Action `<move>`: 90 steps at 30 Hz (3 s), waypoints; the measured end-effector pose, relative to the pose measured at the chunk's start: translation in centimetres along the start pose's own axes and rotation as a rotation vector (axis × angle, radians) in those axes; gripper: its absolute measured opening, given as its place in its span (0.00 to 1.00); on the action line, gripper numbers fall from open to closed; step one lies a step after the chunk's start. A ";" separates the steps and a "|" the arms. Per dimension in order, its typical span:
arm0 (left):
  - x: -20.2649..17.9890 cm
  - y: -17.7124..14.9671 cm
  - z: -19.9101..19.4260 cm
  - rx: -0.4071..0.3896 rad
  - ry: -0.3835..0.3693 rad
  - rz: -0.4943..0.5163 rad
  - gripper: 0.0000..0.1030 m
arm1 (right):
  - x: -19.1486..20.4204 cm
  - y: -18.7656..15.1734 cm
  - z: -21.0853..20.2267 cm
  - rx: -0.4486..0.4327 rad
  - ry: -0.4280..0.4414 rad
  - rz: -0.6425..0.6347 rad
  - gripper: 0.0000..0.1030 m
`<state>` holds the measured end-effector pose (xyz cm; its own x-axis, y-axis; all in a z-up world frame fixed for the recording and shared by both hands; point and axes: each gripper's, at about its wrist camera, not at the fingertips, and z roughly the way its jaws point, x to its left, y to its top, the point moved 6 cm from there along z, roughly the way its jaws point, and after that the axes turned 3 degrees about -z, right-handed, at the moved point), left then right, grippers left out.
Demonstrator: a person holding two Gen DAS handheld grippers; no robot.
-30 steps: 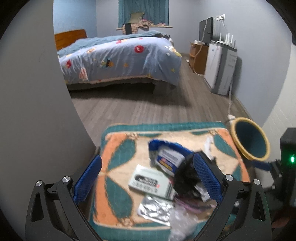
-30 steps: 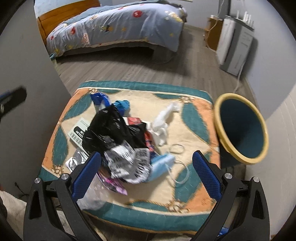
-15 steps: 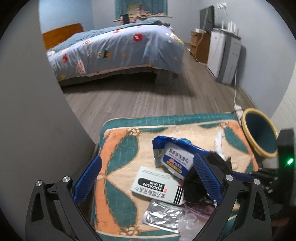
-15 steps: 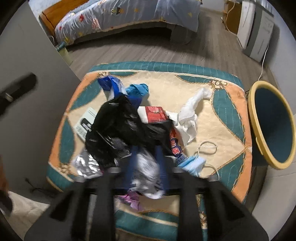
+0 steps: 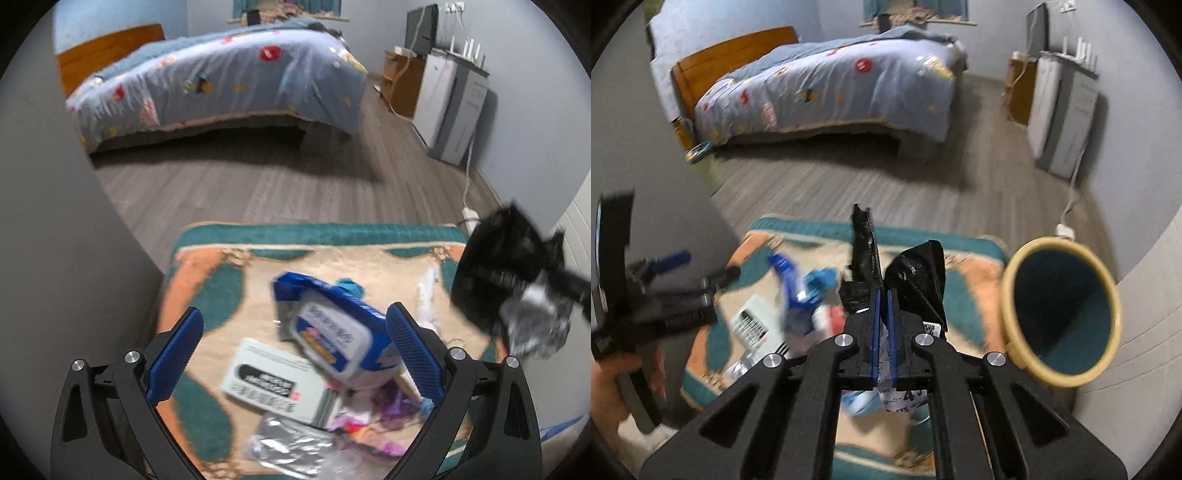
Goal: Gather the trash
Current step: 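Grasp the blue wipes packet with left tool while right tool grasps black bag, then carry the black bag with receipts into the wastebasket and open the right tool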
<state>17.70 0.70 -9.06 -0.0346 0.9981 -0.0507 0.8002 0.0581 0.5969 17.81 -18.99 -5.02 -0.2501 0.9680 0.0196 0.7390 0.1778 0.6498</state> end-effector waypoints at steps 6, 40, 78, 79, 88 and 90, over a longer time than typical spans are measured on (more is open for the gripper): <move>-4.2 -0.8 3.8 0.057 0.026 0.090 0.94 | -1.6 1.4 2.2 -0.014 0.068 0.041 0.03; -4.1 0.2 1.5 -0.029 0.008 0.190 0.28 | -6.9 -5.2 18.0 0.388 -0.001 0.021 0.78; -28.3 1.3 -0.6 -0.165 -0.477 0.457 0.29 | -29.1 -6.2 3.6 0.150 -0.252 0.406 0.22; -30.0 1.1 0.0 -0.154 -0.504 0.484 0.29 | -29.5 -6.4 4.0 0.157 -0.252 0.422 0.22; -35.6 1.5 4.3 -0.123 -0.537 0.611 0.66 | -31.8 -7.6 6.2 0.163 -0.271 0.521 0.55; -34.5 2.0 4.3 -0.127 -0.533 0.619 0.71 | -31.7 -7.5 6.6 0.172 -0.288 0.524 0.65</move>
<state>23.10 -33.70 -9.54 0.7041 0.7092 -0.0371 0.5067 -0.4651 0.7259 24.28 -49.80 -15.52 0.3336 0.9392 0.0816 0.8142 -0.3307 0.4772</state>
